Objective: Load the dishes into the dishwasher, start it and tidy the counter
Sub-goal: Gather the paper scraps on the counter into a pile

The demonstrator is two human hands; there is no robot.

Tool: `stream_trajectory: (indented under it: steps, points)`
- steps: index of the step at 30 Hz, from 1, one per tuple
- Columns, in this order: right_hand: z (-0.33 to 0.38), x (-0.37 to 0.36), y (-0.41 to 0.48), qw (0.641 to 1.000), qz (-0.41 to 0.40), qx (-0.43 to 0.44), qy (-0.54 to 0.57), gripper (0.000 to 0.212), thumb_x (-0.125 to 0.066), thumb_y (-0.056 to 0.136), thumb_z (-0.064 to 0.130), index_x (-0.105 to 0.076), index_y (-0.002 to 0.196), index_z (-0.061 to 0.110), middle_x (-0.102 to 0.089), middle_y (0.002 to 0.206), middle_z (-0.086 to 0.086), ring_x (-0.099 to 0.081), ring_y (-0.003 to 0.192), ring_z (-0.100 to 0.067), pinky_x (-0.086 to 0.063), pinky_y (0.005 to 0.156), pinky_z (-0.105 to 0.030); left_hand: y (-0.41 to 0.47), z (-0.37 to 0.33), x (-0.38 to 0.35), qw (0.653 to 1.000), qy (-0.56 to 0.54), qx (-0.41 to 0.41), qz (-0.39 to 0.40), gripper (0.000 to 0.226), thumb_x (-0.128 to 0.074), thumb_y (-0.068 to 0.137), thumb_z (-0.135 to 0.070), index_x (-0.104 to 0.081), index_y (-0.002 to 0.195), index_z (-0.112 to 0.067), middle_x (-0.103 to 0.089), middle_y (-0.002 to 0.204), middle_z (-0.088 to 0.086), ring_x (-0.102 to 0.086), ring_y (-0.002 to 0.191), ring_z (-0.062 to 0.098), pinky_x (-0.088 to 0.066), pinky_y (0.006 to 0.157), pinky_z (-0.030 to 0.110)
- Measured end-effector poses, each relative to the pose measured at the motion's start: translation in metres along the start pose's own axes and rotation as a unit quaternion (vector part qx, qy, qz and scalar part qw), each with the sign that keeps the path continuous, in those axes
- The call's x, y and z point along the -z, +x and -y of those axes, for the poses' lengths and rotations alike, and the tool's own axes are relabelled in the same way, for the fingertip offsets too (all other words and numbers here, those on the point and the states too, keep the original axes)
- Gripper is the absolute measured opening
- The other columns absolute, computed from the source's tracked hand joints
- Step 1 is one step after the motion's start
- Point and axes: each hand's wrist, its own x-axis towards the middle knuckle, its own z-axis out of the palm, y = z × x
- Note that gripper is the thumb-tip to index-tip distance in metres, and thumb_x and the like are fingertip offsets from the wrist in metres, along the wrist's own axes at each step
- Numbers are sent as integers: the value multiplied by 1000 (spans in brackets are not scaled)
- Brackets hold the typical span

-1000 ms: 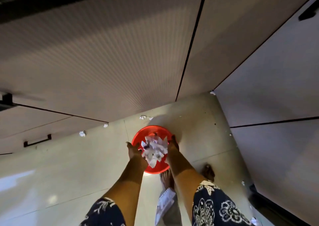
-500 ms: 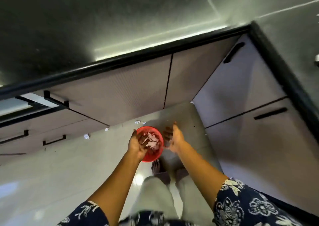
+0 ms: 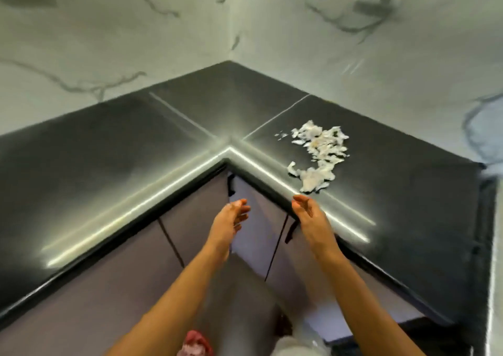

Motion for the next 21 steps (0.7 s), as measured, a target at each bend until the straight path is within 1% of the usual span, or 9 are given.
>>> stream_trajectory:
  steps: [2,3,5,6,8,10,12,16,21]
  points:
    - [-7,22,20,989,-50,51,-128,28,-54,94,21,-56,122,16,-59,118,2,-54,109,-13,-36,84,-17,22,-1,-26,992,107,-68,25,15,-50,97,-18,-58,110,-22,-63,109,-1,-55,108,15,-47,86,18]
    - [-14,33,32,977,-69,76,-188,30,-55,93,22,-55,123,16,-59,122,1,-53,114,-15,-36,87,-19,35,0,-40,983,156,-94,40,20,-55,95,-22,-57,115,-23,-61,117,0,-53,114,15,-45,98,25]
    - [-28,48,57,952,-63,109,-278,37,-55,93,22,-53,128,13,-52,135,-5,-45,127,-19,-31,102,-23,57,5,-64,942,296,-144,62,45,-57,89,-38,-51,131,-21,-51,136,4,-42,131,19,-27,114,39]
    - [-34,53,70,936,-44,120,-328,41,-52,94,24,-50,133,13,-44,143,-7,-37,134,-21,-25,108,-25,66,5,-76,908,381,-162,68,56,-54,89,-42,-44,138,-20,-43,145,4,-33,138,19,-17,116,41]
    - [-45,62,94,896,-5,128,-425,50,-40,94,32,-38,142,18,-27,153,-5,-22,143,-20,-16,114,-30,85,11,-92,838,513,-172,76,64,-48,94,-46,-24,149,-23,-20,157,0,-11,146,17,-3,117,39]
    - [-51,72,116,865,29,100,-491,53,-30,96,38,-24,147,26,-13,158,2,-10,145,-15,-11,116,-34,106,16,-105,791,586,-158,72,69,-38,95,-51,-8,152,-25,-3,160,-1,2,147,16,2,117,37]
    - [-54,79,136,853,52,80,-514,51,-31,99,39,-18,148,30,-8,158,7,-4,146,-11,-7,116,-38,126,14,-113,755,635,-150,61,75,-31,94,-58,2,152,-23,7,160,1,9,146,16,5,117,37]
    - [-52,91,182,853,69,91,-509,52,-31,100,42,-16,148,34,-6,158,12,-1,145,-9,-1,116,-41,175,-2,-133,742,657,-122,48,77,-24,94,-62,6,152,-20,11,159,1,11,146,15,5,117,38]
    - [-46,90,238,863,25,120,-490,50,-37,98,41,-28,146,28,-19,156,5,-14,144,-14,-11,116,-38,223,-14,-150,754,645,-127,8,76,-24,94,-61,0,152,-18,5,160,-2,8,146,13,4,117,40]
